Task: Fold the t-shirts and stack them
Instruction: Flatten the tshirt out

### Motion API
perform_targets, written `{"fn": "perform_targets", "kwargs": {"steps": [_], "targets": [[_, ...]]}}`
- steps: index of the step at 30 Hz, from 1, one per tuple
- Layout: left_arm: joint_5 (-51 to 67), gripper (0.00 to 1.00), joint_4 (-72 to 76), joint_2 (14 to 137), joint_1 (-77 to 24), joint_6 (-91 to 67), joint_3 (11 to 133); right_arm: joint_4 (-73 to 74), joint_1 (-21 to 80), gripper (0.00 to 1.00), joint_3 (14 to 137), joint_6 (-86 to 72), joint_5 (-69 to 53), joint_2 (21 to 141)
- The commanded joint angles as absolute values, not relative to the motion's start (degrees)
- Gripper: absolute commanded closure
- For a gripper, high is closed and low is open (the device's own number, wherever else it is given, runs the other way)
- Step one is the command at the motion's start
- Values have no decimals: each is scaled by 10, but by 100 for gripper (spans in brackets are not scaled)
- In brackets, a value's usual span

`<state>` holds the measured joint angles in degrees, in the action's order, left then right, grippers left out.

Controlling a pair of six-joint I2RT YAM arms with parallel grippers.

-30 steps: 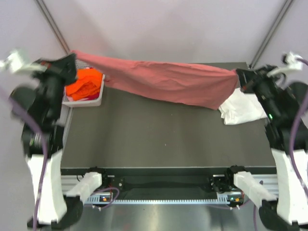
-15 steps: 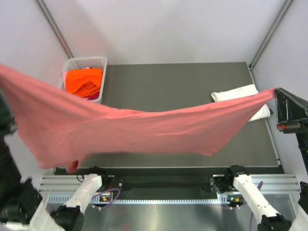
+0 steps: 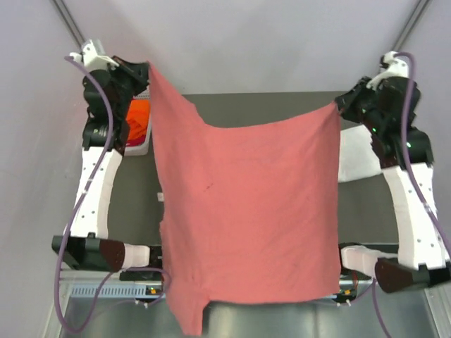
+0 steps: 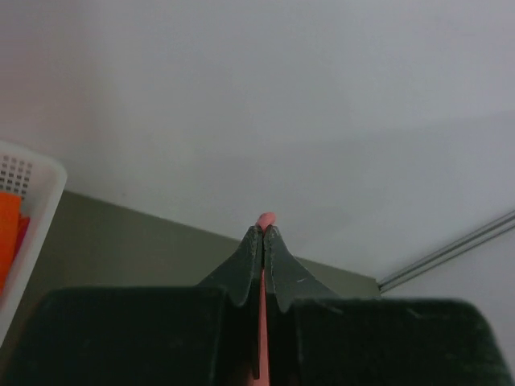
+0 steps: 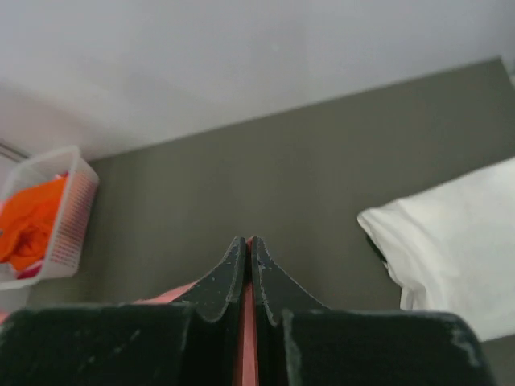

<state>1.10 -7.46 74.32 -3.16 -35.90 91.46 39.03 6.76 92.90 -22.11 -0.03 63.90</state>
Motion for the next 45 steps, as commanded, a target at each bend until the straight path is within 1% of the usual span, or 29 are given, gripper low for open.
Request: {"fn": "perform_targets", "kwargs": {"steps": [1, 3, 4, 5, 6, 7, 8, 9, 10, 11, 13, 15, 17, 19, 20, 22, 23, 25, 26, 28, 30, 31, 32, 34, 35, 38, 40, 45], "targets": [[22, 100, 72, 741, -29, -383, 918, 339, 52, 100, 951, -234, 9, 678], [29, 100, 83, 785, -29, -394, 965, 340, 36, 100, 1017, -247, -24, 738], [32, 100, 82, 800, -29, -397, 990, 370, 31, 100, 1055, -253, -37, 764], [37, 100, 77, 830, -29, -402, 1022, 389, 25, 100, 1153, -257, -55, 789], [48, 100, 67, 845, -29, -405, 1091, 410, 17, 100, 1204, -262, -61, 839], [52, 100, 66, 859, -28, -409, 1123, 425, 10, 100, 1253, -270, -68, 860], [53, 100, 64, 880, -29, -419, 1154, 441, -15, 100, 1330, -287, -89, 879], [56, 100, 62, 890, -29, -424, 1211, 440, -27, 100, 1355, -300, -104, 905], [55, 100, 56, 903, -29, -427, 1242, 436, -39, 100, 1373, -314, -121, 913], [54, 100, 50, 929, -29, -429, 1297, 410, -60, 100, 1378, -342, -161, 918], [53, 100, 42, 967, -28, -428, 1337, 378, -75, 100, 1348, -361, -209, 924], [57, 100, 52, 985, -25, -423, 1352, 328, -85, 100, 1310, -386, -241, 926], [85, 100, 81, 1003, -23, -413, 1333, 302, -91, 100, 1253, -400, -291, 932], [118, 100, 94, 1012, -23, -403, 1298, 263, -94, 100, 1207, -410, -309, 933], [146, 100, 116, 1010, -23, -398, 1275, 242, -94, 100, 1148, -417, -323, 930], [160, 100, 143, 997, -23, -394, 1179, 192, -96, 100, 1087, -419, -332, 919], [161, 100, 181, 971, -23, -389, 1100, 184, -97, 100, 1039, -413, -337, 917], [157, 100, 208, 922, -23, -377, 1029, 171, -97, 100, 972, -402, -342, 908], [146, 100, 215, 904, -23, -372, 967, 164, -97, 100, 946, -393, -344, 904], [131, 100, 209, 848, -23, -355, 913, 141, -97, 100, 864, -388, -348, 882], [117, 100, 198, 809, -23, -350, 833, 133, -98, 100, 815, -373, -345, 863], [116, 100, 194, 768, -23, -356, 805, 127, -98, 100, 766, -369, -347, 857], [117, 100, 191, 748, -24, -364, 751, 110, -98, 100, 741, -364, -348, 845], [119, 100, 182, 691, -25, -379, 695, 98, -98, 100, 672, -359, -347, 833], [119, 100, 179, 672, -25, -383, 641, 82, -98, 100, 649, -356, -350, 820], [120, 100, 162, 595, -25, -386, 550, 69, -98, 100, 565, -341, -344, 795], [120, 100, 122, 541, -25, -374, 508, 71, -98, 100, 512, -329, -337, 761], [116, 100, 19, 433, -25, -365, 466, 130, -98, 100, 434, -287, -300, 661]]}}
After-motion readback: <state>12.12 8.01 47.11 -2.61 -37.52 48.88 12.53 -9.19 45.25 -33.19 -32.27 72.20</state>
